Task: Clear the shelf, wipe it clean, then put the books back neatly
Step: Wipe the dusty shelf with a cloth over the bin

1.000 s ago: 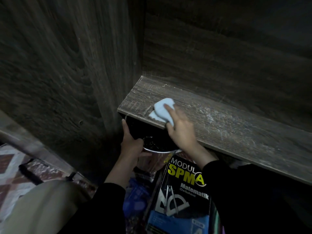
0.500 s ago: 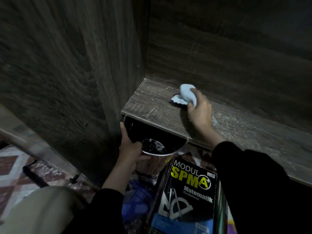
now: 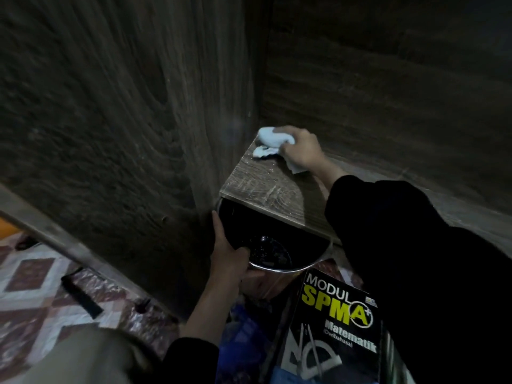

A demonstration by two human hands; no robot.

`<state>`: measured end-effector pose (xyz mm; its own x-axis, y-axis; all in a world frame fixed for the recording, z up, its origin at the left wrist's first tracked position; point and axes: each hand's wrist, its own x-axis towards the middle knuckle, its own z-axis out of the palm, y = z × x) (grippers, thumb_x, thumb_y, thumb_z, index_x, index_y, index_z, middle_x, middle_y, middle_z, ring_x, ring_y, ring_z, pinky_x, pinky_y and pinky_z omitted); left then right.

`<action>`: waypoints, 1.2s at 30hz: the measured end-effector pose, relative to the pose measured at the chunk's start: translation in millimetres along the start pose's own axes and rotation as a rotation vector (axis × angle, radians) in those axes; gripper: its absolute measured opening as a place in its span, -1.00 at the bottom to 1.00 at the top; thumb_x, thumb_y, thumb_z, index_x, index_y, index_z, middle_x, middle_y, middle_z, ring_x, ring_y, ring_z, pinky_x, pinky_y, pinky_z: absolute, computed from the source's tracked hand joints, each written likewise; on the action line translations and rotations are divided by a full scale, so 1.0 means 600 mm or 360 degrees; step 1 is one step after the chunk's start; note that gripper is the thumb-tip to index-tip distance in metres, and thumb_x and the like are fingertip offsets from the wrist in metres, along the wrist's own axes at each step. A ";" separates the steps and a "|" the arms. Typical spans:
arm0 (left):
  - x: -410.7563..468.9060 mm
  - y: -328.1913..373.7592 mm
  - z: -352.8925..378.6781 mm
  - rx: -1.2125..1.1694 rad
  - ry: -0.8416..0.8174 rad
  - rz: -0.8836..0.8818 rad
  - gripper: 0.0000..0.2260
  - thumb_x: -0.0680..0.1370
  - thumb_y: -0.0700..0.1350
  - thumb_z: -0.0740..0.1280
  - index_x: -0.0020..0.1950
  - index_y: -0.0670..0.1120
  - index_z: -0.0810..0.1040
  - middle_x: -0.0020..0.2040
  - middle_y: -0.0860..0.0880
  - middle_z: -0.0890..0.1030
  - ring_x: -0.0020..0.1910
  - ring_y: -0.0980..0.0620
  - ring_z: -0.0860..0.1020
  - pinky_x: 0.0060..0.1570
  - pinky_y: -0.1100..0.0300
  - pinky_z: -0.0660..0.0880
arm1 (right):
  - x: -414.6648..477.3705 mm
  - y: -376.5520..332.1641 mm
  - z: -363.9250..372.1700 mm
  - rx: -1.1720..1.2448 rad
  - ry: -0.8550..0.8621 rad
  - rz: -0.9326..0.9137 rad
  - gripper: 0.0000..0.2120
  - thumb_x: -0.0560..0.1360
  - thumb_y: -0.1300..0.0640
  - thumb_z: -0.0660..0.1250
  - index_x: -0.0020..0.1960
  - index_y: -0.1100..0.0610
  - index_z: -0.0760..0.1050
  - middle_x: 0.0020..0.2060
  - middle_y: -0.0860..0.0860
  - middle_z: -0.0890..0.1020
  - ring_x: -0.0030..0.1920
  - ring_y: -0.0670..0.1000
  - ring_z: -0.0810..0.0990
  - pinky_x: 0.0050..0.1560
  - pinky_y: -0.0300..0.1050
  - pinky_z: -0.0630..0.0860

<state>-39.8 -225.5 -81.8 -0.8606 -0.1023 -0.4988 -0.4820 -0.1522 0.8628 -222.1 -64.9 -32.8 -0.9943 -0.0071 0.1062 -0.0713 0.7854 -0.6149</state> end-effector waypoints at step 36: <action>0.008 -0.001 0.013 -0.0019 0.0050 -0.0042 -0.11 0.48 -0.46 0.15 0.46 0.41 -0.09 0.27 0.09 0.33 0.07 -0.24 0.57 -0.28 -0.11 0.62 | -0.127 -0.013 -0.031 0.1565 -0.0170 0.0227 -0.53 0.28 0.41 0.21 0.06 -0.01 0.54 -0.10 -0.02 0.65 -0.20 -0.02 0.59 -0.25 -0.17 0.50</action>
<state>-45.2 -218.2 -84.0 -0.8420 -0.1292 -0.5237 -0.5022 -0.1668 0.8485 -144.2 -59.0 -21.8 -0.9971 -0.0464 -0.0602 0.0637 -0.0775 -0.9950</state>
